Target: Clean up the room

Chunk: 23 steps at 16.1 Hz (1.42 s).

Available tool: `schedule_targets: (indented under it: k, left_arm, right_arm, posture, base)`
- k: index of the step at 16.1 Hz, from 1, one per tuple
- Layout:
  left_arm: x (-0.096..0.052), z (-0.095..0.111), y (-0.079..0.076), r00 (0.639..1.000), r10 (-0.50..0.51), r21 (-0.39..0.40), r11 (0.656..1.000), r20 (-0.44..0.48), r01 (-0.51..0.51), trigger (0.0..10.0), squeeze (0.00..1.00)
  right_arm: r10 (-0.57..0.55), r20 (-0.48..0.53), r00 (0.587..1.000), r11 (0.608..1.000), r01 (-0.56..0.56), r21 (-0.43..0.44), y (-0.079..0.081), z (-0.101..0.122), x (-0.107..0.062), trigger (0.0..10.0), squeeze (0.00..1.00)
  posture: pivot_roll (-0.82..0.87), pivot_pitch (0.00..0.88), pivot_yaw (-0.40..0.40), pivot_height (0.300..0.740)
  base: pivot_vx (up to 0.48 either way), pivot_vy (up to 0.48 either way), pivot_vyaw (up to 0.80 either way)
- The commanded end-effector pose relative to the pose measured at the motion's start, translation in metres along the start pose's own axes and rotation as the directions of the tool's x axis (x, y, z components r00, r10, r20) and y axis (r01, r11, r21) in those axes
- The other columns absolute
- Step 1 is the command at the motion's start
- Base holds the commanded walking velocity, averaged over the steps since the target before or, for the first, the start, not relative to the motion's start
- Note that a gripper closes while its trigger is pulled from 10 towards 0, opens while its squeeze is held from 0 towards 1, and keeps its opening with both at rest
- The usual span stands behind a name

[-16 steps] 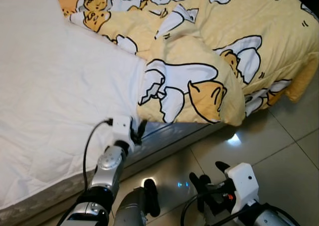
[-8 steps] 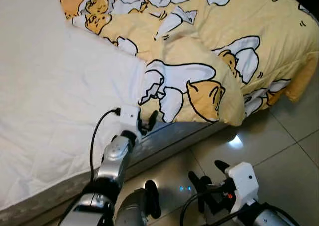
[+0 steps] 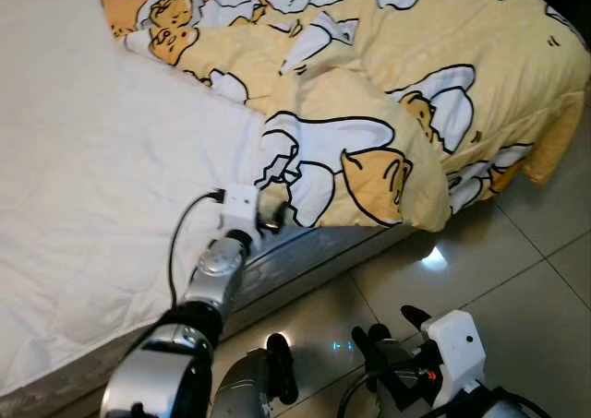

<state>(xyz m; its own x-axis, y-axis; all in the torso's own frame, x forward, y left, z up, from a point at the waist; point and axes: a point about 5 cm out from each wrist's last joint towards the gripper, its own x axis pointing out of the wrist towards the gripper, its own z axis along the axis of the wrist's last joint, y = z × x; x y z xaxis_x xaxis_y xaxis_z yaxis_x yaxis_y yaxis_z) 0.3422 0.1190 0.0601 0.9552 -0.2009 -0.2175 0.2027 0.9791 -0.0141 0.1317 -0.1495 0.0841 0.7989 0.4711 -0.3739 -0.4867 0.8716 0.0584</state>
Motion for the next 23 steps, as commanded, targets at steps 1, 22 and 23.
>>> schedule_targets:
  k: [1,22,23]
  left_arm:
    - [-0.004,-0.012,0.007,0.998,0.042,-0.003,0.999,-0.056,-0.042,10.0,0.82]
    - [-0.019,-0.048,-0.004,0.983,-0.135,-0.481,0.875,-0.122,0.061,0.0,0.00]
    - [-0.022,-0.052,-0.003,0.981,-0.141,-0.509,0.859,-0.135,0.053,0.0,0.00]
  right_arm:
    - [0.012,-0.011,1.000,1.000,-0.011,0.019,0.004,-0.002,-0.004,10.0,0.00]
    - [0.006,-0.012,1.000,1.000,-0.006,0.030,0.002,-0.002,0.004,10.0,0.00]
    - [0.005,-0.006,1.000,1.000,-0.005,0.030,0.001,-0.002,0.005,10.0,0.00]
  posture:
    - [-0.35,0.340,0.187,0.740]
    - [-0.32,0.324,0.191,0.740]
    - [-0.32,0.321,0.191,0.740]
  base:
    - [0.000,0.000,0.00]
    - [0.000,0.000,0.00]
    - [0.000,0.000,0.00]
